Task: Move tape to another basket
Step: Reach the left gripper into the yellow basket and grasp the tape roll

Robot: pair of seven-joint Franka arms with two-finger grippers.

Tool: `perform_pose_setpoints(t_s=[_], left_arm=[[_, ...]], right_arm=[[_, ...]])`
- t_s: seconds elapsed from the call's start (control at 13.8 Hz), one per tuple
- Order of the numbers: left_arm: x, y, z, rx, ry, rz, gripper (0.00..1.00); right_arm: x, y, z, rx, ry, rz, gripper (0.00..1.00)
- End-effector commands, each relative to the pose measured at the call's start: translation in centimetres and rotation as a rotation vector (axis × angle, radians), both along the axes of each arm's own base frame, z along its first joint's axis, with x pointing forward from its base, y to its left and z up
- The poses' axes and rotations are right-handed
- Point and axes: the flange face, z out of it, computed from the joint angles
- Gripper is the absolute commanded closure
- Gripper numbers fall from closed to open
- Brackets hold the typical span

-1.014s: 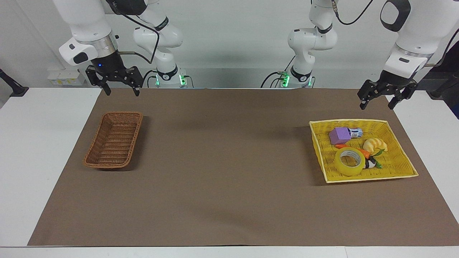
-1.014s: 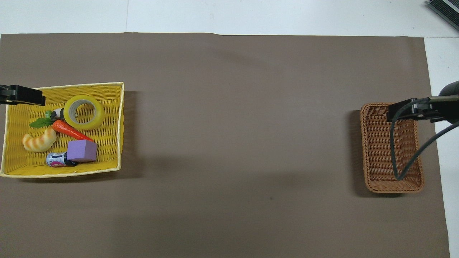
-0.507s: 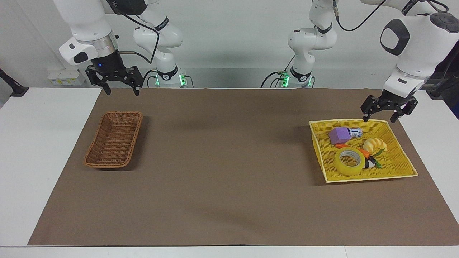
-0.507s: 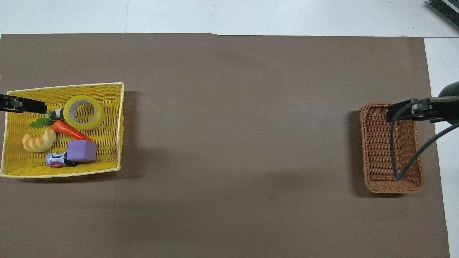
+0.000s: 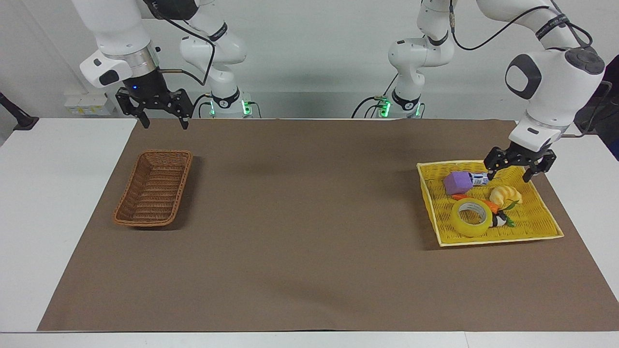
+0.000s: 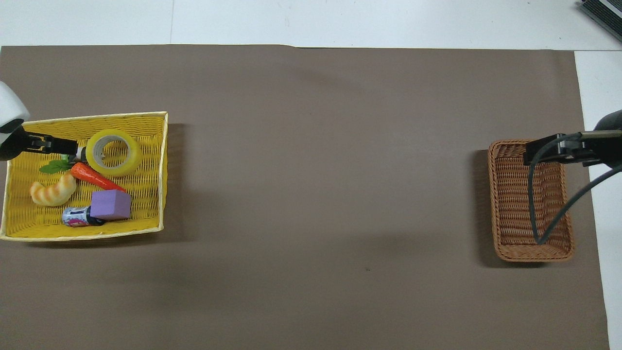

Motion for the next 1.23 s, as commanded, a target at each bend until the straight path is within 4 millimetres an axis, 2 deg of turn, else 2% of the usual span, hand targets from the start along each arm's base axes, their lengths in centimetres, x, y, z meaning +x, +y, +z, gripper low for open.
perform_pose_setpoints(t_s=[0.0,0.14,0.58,1.01,1.16], left_arm=[[0.8,0.0,-3.6,-0.007,-0.001,-0.018,0.0],[1.4,-0.1,-6.1,-0.004,-0.012,-0.021,0.0],[2.6,0.2,-10.2,0.002,-0.027,-0.019,0.0],[1.8,-0.1,-11.4,0.001,-0.008,-0.036,0.0],[1.9,0.3,-12.4,0.005,0.002,-0.053,0.0]], right_arm=[[-0.1,-0.1,0.4,0.019,-0.001,0.025,0.0],[-0.1,-0.2,0.4,0.021,-0.001,0.024,0.0],[-0.1,-0.2,0.4,0.019,-0.001,0.024,0.0],[-0.1,-0.1,0.4,0.019,-0.001,0.025,0.0],[-0.1,-0.3,0.4,0.019,-0.001,0.022,0.0]])
